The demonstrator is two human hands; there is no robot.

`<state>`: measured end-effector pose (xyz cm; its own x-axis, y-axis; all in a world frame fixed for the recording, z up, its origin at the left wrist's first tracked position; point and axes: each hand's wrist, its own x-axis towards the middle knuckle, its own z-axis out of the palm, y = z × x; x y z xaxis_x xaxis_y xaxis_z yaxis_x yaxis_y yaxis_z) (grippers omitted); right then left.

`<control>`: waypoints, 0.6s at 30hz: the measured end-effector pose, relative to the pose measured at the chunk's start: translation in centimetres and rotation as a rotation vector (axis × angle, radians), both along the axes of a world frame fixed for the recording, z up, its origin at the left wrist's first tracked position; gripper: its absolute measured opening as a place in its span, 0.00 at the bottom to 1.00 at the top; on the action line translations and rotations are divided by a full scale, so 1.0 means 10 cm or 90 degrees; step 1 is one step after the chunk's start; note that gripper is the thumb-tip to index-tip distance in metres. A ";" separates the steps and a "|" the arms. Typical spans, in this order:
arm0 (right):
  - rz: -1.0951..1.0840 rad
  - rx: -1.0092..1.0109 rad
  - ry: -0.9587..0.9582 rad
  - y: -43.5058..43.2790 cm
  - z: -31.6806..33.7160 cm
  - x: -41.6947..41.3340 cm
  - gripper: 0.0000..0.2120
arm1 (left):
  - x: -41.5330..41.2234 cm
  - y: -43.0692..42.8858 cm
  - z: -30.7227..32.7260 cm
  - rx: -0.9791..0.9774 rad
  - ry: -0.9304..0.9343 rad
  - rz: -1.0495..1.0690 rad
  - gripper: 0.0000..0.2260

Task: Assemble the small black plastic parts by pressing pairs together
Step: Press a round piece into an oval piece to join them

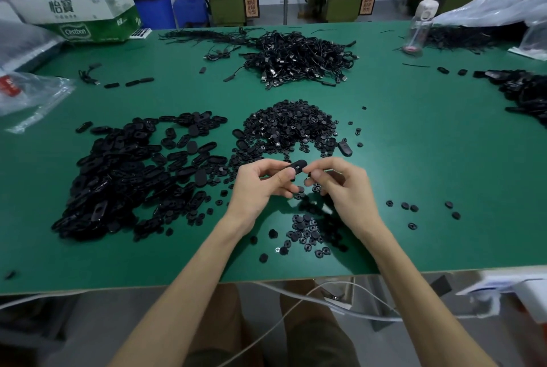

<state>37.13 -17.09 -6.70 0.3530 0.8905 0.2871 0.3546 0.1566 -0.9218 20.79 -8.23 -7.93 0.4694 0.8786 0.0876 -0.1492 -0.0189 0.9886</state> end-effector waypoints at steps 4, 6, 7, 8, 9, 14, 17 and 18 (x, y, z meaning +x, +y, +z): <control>0.017 0.007 0.001 0.00 -0.02 0.03 0.09 | 0.00 0.01 -0.01 0.003 0.006 0.004 0.08; 0.029 0.011 0.002 0.00 -0.02 0.03 0.10 | 0.00 0.00 -0.01 0.003 0.007 0.003 0.08; 0.030 0.011 0.001 0.00 -0.02 0.02 0.10 | 0.01 0.00 -0.01 0.002 0.007 0.002 0.08; 0.028 0.009 -0.003 0.00 -0.02 0.02 0.10 | 0.01 0.00 -0.01 0.002 0.007 0.002 0.09; 0.026 0.008 -0.008 0.01 -0.01 0.02 0.10 | 0.00 0.00 -0.01 0.003 0.007 0.002 0.09; 0.020 0.006 -0.015 0.00 -0.02 0.01 0.08 | 0.00 0.01 -0.01 0.006 0.005 0.004 0.08; 0.008 0.010 -0.015 0.01 -0.02 0.01 0.08 | 0.00 0.00 -0.01 0.011 0.006 0.001 0.08; 0.003 0.011 -0.013 0.01 -0.02 0.00 0.08 | 0.00 0.00 -0.01 0.013 0.005 0.000 0.07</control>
<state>37.18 -17.02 -6.88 0.3433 0.8868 0.3094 0.3731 0.1736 -0.9114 20.77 -8.19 -8.01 0.4706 0.8764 0.1020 -0.1420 -0.0389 0.9891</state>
